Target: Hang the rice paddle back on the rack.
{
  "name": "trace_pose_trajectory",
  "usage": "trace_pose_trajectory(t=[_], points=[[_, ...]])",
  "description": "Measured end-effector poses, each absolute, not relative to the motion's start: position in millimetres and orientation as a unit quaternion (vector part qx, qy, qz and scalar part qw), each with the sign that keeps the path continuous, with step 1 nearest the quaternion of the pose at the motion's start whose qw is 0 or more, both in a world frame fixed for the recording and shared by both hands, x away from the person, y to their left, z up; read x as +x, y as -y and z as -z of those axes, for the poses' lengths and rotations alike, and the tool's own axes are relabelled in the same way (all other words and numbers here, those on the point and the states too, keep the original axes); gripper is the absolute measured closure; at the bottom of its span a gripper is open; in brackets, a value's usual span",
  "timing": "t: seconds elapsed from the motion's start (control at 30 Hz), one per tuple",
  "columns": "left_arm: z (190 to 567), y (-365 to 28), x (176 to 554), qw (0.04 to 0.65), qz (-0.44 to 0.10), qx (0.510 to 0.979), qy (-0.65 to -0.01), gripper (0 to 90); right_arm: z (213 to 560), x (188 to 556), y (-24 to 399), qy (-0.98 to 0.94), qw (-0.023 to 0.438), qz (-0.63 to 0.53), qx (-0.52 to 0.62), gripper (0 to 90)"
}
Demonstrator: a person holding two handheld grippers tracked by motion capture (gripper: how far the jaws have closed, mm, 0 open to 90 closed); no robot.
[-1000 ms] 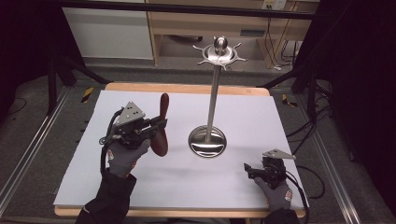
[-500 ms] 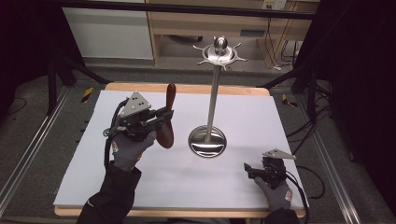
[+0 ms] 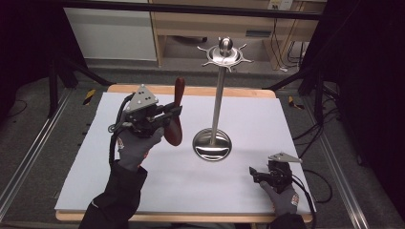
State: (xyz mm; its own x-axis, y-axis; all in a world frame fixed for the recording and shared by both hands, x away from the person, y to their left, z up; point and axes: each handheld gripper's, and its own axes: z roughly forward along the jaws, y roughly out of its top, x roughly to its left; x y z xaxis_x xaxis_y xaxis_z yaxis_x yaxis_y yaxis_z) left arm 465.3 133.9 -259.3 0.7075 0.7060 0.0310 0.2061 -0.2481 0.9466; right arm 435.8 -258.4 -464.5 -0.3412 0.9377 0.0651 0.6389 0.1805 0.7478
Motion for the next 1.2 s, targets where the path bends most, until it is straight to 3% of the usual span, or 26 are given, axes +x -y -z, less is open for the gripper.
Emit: trace_pose_trajectory(t=[1.2], points=[[219.2, -107.3, 483.4, 0.542, -0.233, 0.757, -0.282, 78.3, 464.1, 436.3, 259.9, -0.741, 0.210, -0.357, 0.529, 17.5]])
